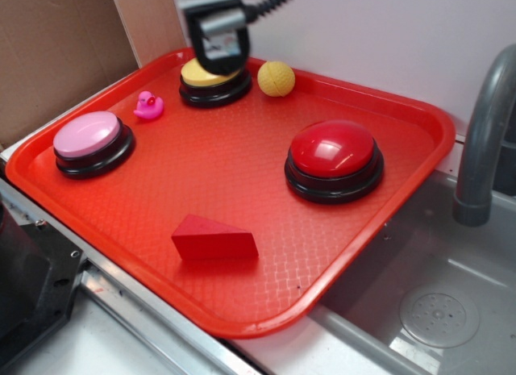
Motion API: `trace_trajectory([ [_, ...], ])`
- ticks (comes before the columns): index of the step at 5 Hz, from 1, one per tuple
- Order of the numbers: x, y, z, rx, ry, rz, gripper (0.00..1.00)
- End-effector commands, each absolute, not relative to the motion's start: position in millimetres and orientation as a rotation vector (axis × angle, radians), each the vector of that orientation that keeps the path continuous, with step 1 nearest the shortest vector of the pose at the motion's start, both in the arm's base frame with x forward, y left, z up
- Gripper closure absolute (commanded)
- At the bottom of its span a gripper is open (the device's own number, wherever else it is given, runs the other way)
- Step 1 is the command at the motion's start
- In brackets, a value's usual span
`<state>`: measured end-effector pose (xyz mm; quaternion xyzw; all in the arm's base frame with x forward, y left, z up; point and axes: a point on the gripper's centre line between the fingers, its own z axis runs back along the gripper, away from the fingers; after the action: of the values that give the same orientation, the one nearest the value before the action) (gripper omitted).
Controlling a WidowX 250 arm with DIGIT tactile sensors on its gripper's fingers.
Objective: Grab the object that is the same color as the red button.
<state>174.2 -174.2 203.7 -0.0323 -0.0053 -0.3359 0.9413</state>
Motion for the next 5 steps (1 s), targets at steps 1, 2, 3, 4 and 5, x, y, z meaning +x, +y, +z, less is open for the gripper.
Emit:
trace_trajectory([
  [1, 149, -215, 202, -0.147, -0.032, -0.948, 0.0],
  [2, 152, -203, 180, -0.134, 0.026, -1.107, 0.0],
  [3, 161, -177, 145, -0.064, 0.108, -1.274, 0.0],
  [4, 161, -160, 127, -0.02, 0.119, -1.378, 0.0],
  [5, 150, -138, 110, -0.007, 0.15, -1.46, 0.0],
])
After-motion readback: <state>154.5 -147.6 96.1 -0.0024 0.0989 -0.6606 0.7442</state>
